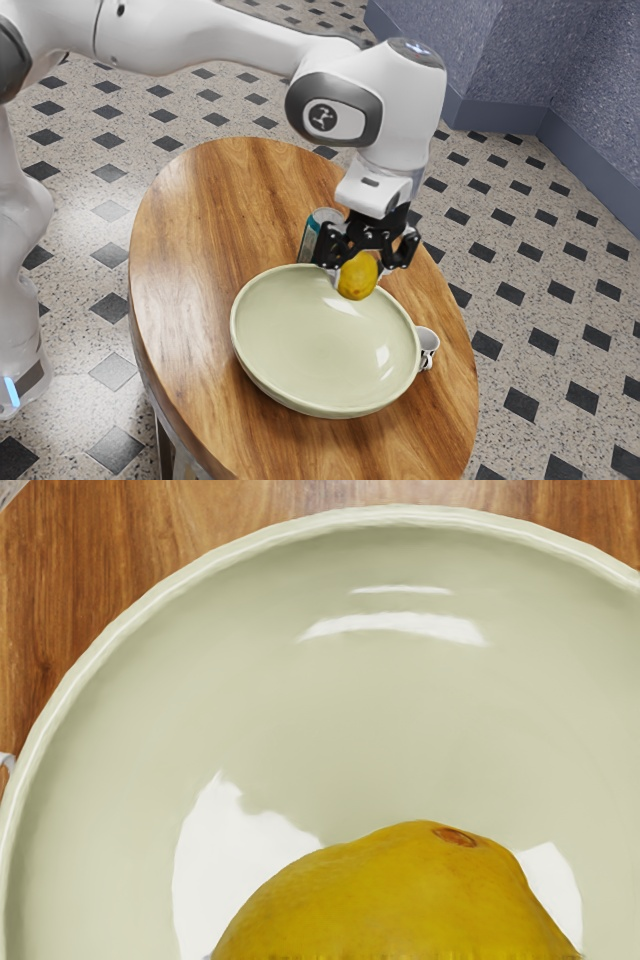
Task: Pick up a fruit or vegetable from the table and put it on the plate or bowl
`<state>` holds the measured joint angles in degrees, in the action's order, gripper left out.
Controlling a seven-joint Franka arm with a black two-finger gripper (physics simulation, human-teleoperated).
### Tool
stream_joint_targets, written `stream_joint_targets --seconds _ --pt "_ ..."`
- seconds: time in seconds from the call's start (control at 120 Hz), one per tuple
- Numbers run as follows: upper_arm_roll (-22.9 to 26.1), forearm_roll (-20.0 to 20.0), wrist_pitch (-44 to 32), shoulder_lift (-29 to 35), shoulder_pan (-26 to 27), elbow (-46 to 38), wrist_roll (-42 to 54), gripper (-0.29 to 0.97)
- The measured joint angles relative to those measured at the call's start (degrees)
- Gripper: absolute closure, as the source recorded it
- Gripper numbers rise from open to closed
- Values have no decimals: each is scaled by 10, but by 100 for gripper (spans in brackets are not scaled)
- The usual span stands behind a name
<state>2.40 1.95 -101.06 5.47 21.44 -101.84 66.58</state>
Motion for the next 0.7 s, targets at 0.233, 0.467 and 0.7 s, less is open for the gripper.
stream_joint_targets --seconds 0.233,0.467,0.7 --pt "3 7 15 -4 1 3 -9 19" --pt "0 11 24 -10 0 8 -13 4" --pt "1 15 33 -26 -4 29 -17 1"
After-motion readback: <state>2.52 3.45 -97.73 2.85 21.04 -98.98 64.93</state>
